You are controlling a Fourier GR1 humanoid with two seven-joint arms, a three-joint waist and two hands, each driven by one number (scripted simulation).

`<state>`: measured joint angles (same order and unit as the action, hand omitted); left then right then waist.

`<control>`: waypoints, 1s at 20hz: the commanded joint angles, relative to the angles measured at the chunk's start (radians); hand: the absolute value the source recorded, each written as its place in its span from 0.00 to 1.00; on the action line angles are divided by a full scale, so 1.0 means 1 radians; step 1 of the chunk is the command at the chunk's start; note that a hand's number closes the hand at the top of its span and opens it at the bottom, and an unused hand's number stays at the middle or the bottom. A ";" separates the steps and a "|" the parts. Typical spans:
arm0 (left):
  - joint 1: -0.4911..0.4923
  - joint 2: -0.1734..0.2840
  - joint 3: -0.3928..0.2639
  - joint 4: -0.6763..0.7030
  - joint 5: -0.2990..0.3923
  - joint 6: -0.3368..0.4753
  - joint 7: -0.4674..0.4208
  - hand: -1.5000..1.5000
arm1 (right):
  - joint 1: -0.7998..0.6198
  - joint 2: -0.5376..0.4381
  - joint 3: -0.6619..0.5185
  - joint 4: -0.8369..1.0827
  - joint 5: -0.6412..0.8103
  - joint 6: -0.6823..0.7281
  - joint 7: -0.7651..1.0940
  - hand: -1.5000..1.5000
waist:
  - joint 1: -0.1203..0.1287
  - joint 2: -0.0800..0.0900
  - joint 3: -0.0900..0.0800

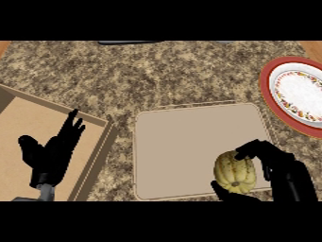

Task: Pick the squash from the tray and place it in the plate

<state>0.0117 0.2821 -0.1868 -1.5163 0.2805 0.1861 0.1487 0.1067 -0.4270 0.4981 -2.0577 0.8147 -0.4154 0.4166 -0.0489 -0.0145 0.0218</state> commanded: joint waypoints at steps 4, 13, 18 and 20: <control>0.061 -0.035 -0.043 0.043 -0.020 0.012 0.006 0.50 | 0.106 -0.027 -0.250 -0.052 -0.271 -0.123 -0.073 1.00 | 0.035 0.015 -0.019; -0.003 -0.039 -0.038 0.110 -0.001 -0.025 0.001 0.50 | -0.005 -0.088 -0.559 0.251 -0.593 -0.113 -0.370 1.00 | 0.045 0.019 -0.020; 0.001 -0.038 -0.063 0.085 -0.018 -0.012 0.019 0.50 | -0.173 -0.087 -0.680 0.582 -0.665 -0.122 -0.542 1.00 | 0.072 0.024 -0.018; -0.068 -0.022 -0.038 0.088 0.003 -0.015 0.074 0.50 | -0.268 -0.109 -0.708 0.717 -0.669 -0.103 -0.577 1.00 | 0.078 0.027 -0.018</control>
<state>-0.0530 0.2752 -0.2177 -1.4915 0.2789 0.1773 0.1777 -0.0418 -0.5158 -0.1323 -1.5515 0.1980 -0.5363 -0.0571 0.0172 -0.0022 0.0190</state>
